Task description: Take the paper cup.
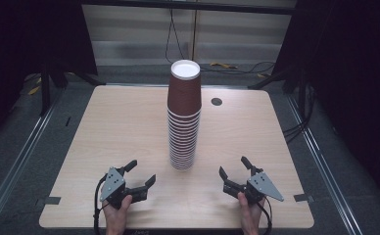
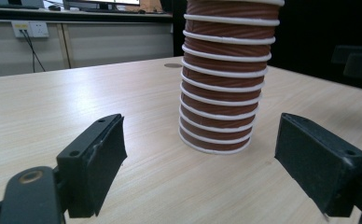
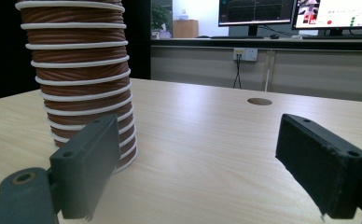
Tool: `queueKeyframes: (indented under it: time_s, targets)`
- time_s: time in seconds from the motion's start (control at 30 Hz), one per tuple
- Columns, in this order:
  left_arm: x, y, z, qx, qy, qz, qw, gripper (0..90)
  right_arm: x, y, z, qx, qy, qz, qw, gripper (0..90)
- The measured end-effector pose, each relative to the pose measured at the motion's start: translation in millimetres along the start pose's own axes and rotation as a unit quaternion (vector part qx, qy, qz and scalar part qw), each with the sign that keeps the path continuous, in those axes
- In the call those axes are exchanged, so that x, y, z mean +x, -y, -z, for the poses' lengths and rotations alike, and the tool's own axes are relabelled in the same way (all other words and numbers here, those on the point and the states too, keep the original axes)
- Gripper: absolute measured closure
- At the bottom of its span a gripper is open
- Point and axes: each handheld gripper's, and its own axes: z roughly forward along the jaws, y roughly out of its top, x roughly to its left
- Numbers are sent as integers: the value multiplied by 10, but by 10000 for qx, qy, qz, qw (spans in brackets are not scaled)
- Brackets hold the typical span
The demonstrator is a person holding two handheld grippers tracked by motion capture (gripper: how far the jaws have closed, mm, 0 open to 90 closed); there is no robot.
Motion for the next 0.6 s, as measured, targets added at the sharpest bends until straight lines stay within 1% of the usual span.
queueKeyframes:
  time_s: [0.03, 0.07, 0.17, 0.27, 0.3, 0.4, 0.5, 0.6]
  targets:
    - [-11, -3, -6, 29, -22, -59, 10000, 159, 3, -4, -6, 51, 29, 17, 10000, 133]
    - [-16, -4, -11, 50, -6, -67, 10000, 159, 5, -8, -12, 105, 41, 52, 9999, 132]
    - [-1, -5, -13, 61, 0, -16, 10000, 159, 4, -11, -15, 149, 0, 59, 9999, 133]
    - [11, -6, -15, 37, -45, -49, 10000, 159, -11, -9, -10, 127, -41, -9, 9999, 135]
    - [12, -6, -16, 34, -45, -62, 10000, 159, -17, -11, -12, 133, -17, -24, 9999, 134]
    - [11, -5, -19, 19, -32, -13, 10000, 159, -31, -12, -12, 159, -40, -85, 9998, 136]
    - [18, -6, -18, 11, -51, 8, 10000, 160, -37, -13, -17, 162, -131, -107, 9997, 141]
    - [22, -6, -22, 7, -6, 19, 10000, 160, -30, -18, -31, 236, -262, -56, 9994, 144]
